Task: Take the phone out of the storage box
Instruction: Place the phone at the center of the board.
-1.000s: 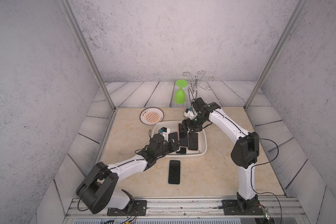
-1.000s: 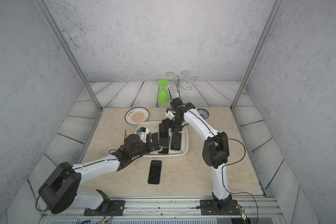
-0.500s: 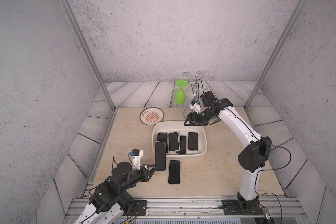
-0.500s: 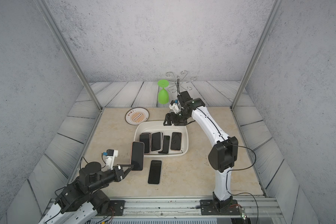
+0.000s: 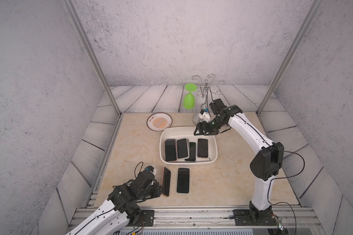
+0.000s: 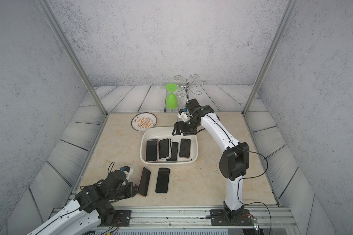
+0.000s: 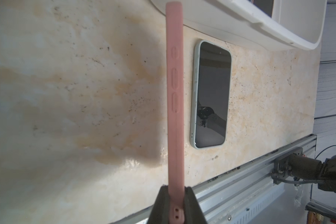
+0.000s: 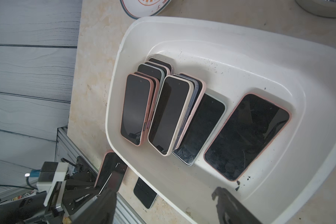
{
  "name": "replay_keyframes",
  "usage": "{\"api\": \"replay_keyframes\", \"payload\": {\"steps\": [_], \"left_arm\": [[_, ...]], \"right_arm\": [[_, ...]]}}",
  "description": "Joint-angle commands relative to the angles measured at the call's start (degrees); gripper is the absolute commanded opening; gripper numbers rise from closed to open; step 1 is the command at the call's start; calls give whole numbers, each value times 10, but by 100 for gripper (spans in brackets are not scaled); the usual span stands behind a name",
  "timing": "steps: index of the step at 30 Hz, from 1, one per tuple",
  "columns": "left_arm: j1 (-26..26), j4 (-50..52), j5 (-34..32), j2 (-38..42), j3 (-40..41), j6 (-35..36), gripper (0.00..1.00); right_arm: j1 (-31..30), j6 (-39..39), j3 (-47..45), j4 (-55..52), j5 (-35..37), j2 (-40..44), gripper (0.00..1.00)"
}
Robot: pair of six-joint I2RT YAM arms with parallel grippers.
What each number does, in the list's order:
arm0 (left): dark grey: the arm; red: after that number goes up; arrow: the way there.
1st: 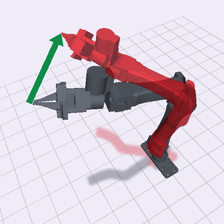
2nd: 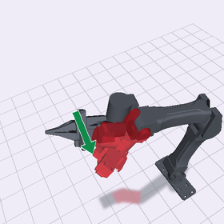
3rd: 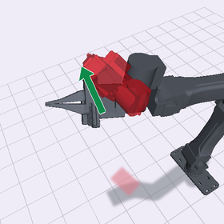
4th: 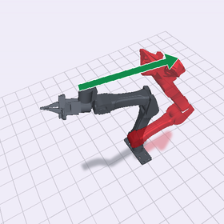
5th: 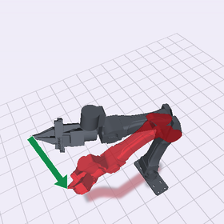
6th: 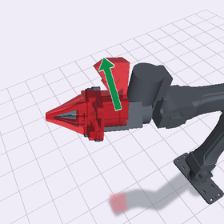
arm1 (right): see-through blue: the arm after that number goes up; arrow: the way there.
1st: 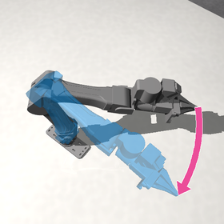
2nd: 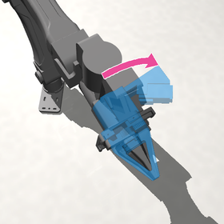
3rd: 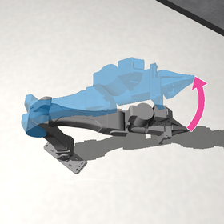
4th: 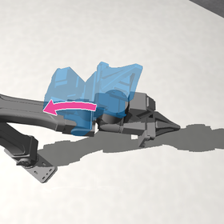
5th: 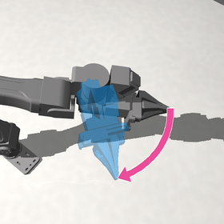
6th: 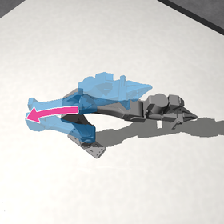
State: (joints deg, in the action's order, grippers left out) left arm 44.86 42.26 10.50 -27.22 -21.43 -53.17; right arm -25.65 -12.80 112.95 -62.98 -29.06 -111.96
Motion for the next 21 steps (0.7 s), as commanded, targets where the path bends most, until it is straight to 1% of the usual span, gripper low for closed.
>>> {"api": "replay_keyframes", "payload": {"steps": [1,3,8,10,13,16,17,18,19,21], "left_arm": [[5,-86,0,18,30,-21,0],[5,-117,8,17,46,-21,0],[5,-201,24,-5,85,-2,0],[5,-218,34,-17,96,-2,0],[5,-215,46,-27,105,0,0],[5,-210,45,-17,119,-9,1],[5,-209,42,-10,125,-14,13],[5,-207,37,-3,129,-18,28],[5,-194,29,4,130,-22,39],[5,-167,14,16,125,-26,53]], "right_arm": [[1,15,-2,-4,11,-3,86],[2,10,7,-16,35,-24,86],[2,-19,32,-52,136,-81,86],[2,-26,33,-55,149,-102,86],[1,-36,37,-58,168,-130,86],[1,-43,45,-61,185,-156,86],[0,-44,50,-66,195,-166,87],[0,-45,56,-71,203,-174,91],[0,-47,62,-76,214,-186,94],[-3,-50,78,-88,235,-205,95]]}}
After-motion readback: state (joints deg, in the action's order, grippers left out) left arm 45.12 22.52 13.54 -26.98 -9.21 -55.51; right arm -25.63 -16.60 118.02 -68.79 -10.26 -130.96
